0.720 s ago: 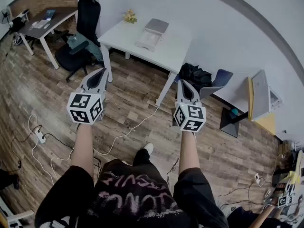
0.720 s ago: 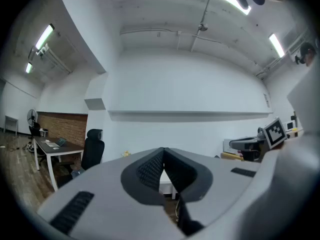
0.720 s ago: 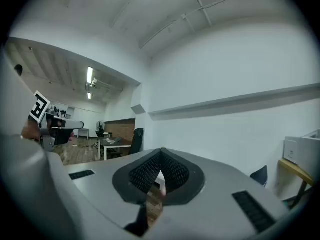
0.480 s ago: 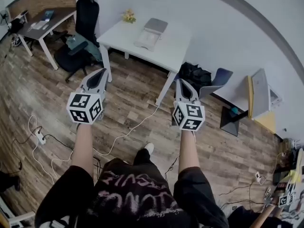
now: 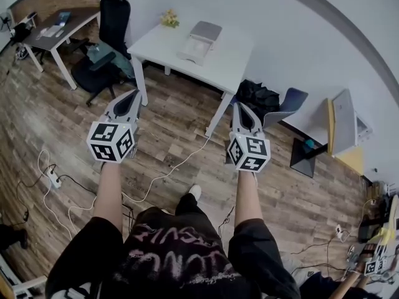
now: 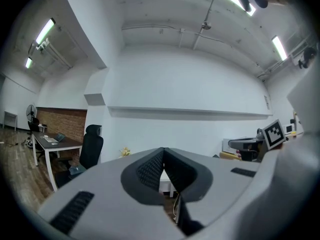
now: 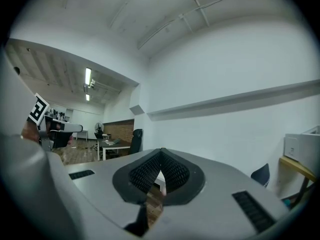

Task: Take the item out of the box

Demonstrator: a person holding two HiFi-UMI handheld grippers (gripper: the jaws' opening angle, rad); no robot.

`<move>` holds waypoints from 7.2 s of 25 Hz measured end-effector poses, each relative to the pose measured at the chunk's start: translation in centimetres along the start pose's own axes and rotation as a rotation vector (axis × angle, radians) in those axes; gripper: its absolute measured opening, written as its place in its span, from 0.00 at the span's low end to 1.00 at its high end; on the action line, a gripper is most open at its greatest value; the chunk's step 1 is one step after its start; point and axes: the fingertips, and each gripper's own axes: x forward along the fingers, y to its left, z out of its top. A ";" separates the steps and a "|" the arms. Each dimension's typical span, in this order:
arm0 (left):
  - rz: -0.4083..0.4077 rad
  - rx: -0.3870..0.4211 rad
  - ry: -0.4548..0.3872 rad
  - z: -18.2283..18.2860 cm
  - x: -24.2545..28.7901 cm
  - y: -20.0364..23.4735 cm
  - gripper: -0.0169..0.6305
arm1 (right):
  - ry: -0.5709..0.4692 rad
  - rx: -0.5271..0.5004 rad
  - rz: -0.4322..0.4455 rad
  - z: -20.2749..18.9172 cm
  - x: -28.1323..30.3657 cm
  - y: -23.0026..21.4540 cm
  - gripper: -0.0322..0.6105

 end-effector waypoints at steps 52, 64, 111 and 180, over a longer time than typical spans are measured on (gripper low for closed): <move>0.051 0.019 0.062 -1.7 24.1 -2.5 0.03 | 0.034 0.047 0.138 -3.8 19.8 -15.6 0.06; -0.006 0.002 0.097 -3.3 30.5 0.0 0.03 | 0.051 0.043 0.099 -4.8 24.9 -16.9 0.06; -0.312 -0.048 0.177 -5.8 53.2 16.3 0.03 | 0.104 0.038 -0.173 -4.8 48.2 -17.7 0.06; -0.304 0.012 0.368 -10.6 73.6 12.9 0.03 | 0.098 0.115 -0.120 -8.3 64.1 -31.4 0.06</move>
